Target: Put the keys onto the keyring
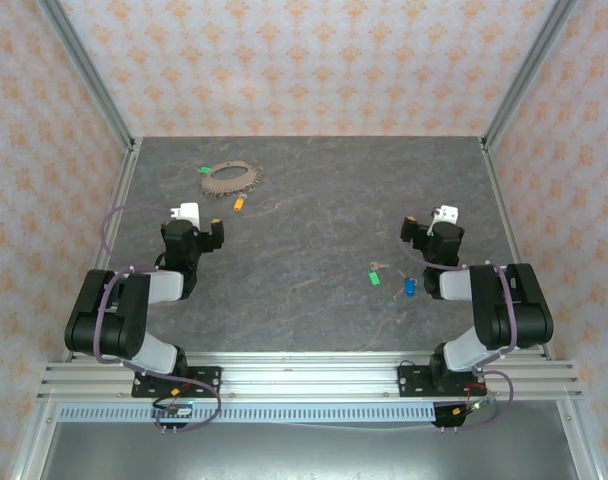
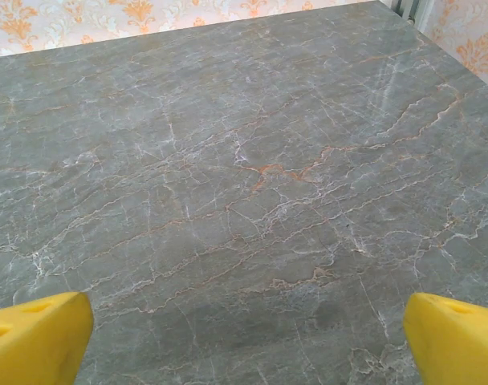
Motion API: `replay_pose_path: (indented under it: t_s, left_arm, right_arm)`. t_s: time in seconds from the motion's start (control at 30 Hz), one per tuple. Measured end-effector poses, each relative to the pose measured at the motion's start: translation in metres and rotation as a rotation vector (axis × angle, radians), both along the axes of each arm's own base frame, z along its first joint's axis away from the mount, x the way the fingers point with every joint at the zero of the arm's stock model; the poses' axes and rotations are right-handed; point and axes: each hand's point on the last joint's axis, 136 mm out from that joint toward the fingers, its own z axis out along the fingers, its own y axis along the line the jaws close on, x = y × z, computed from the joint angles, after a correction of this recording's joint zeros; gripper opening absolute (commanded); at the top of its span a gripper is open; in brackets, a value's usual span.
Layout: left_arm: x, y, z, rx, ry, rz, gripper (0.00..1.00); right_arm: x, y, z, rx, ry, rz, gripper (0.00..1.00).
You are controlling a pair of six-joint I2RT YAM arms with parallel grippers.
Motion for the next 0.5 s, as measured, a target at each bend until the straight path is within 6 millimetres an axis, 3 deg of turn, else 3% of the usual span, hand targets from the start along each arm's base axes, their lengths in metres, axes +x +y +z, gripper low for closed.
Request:
replay_pose_path:
  t_s: [0.5]
  left_arm:
    - [0.0, 0.0, 0.0, 0.0, 0.0, 0.0, 1.0]
  right_arm:
    - [0.0, 0.0016, -0.0006, 0.004, 0.002, 0.009, 0.99]
